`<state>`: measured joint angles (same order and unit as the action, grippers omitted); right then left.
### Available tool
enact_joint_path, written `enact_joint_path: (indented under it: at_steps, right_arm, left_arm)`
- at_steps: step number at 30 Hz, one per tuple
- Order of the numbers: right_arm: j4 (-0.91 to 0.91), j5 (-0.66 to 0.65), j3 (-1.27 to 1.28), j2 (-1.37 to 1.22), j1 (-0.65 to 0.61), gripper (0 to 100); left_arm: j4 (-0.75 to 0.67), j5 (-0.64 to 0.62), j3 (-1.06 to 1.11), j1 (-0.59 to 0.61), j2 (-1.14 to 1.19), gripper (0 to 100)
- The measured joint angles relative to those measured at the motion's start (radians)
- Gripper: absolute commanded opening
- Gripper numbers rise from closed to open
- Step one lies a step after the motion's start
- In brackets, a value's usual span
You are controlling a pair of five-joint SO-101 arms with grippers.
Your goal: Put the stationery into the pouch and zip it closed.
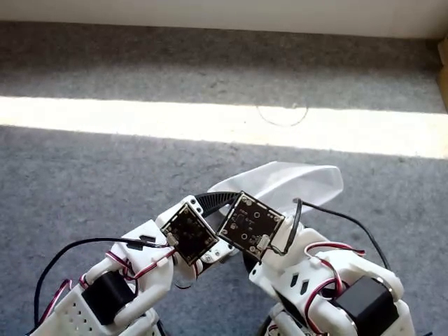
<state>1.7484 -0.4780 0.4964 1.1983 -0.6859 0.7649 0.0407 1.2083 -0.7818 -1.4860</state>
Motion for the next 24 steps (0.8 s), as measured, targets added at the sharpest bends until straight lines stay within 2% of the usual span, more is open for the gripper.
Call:
enact_joint_path:
  at_steps: [4,14,19,24]
  right_arm:
    - [0.000,0.000,0.000,0.000,0.003,0.5]
    - [0.000,0.000,0.000,0.000,0.003,0.5]
    - [0.000,0.032,0.000,0.000,0.043,0.5]
    - [0.000,0.040,-0.017,0.000,0.135,0.5]
  left_arm:
    - [0.000,0.000,0.000,-0.006,0.005,9]
    - [0.000,0.000,0.000,-0.006,0.011,8]
    - [0.000,0.005,0.000,-0.006,0.011,0]
    - [0.000,0.130,0.002,-0.008,0.011,1]
